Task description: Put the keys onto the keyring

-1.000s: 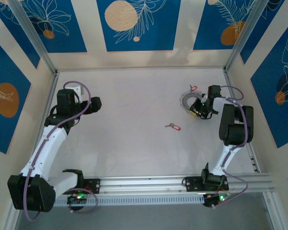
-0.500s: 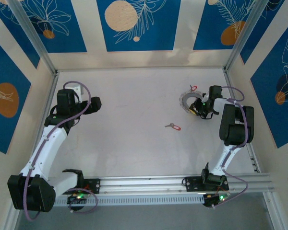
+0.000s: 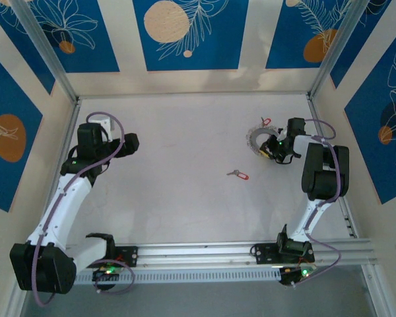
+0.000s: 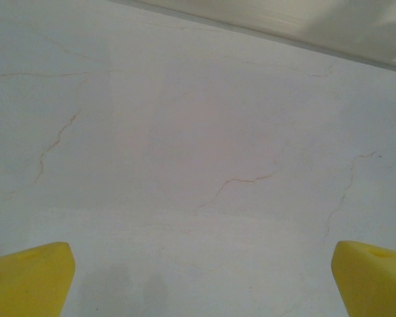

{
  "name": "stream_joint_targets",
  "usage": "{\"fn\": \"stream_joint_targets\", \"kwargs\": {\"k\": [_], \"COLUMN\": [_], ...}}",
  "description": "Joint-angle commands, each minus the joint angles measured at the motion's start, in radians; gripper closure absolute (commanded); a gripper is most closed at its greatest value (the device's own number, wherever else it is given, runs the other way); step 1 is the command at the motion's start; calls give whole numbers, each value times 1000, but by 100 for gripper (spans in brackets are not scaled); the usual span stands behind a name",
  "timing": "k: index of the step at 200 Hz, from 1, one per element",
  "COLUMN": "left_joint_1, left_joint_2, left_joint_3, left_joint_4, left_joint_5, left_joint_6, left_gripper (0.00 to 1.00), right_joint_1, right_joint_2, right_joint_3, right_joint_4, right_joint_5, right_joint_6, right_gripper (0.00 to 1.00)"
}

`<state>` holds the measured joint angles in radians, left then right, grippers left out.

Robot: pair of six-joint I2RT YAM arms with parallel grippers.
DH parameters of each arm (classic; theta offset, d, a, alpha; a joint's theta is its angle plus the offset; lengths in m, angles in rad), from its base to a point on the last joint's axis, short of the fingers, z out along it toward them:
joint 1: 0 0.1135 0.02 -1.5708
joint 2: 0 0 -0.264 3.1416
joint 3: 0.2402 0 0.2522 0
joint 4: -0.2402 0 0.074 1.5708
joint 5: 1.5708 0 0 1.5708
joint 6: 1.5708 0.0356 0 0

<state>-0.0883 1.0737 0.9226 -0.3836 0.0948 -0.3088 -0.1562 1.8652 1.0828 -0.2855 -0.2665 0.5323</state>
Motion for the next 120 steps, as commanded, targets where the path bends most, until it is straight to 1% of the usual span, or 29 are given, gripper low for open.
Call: {"fn": "stream_joint_targets", "kwargs": {"k": [1, 18, 38, 88, 120], "left_joint_1": [-5, -6, -5, -7, -7], "left_joint_2": [-17, -18, -14, -15, -10], "left_joint_3": [-1, -4, -5, -5, -2], "left_joint_4": [-15, -12, -13, -14, -18], "left_joint_5": [-20, -26, -26, -36, -40], "left_joint_6": [-2, -3, -5, -1, 3], "left_gripper": [0, 0, 0, 0, 0], "right_joint_1": [10, 15, 17, 19, 30], "right_joint_2": [29, 28, 24, 42, 48], "right_joint_3": [29, 31, 27, 2, -6], "right_joint_4": [-54, -58, -49, 8, 20], "right_joint_5": [-10, -3, -6, -60, -68], "right_joint_6": [10, 8, 9, 41, 50], "right_gripper": [85, 88, 88, 81, 79]}}
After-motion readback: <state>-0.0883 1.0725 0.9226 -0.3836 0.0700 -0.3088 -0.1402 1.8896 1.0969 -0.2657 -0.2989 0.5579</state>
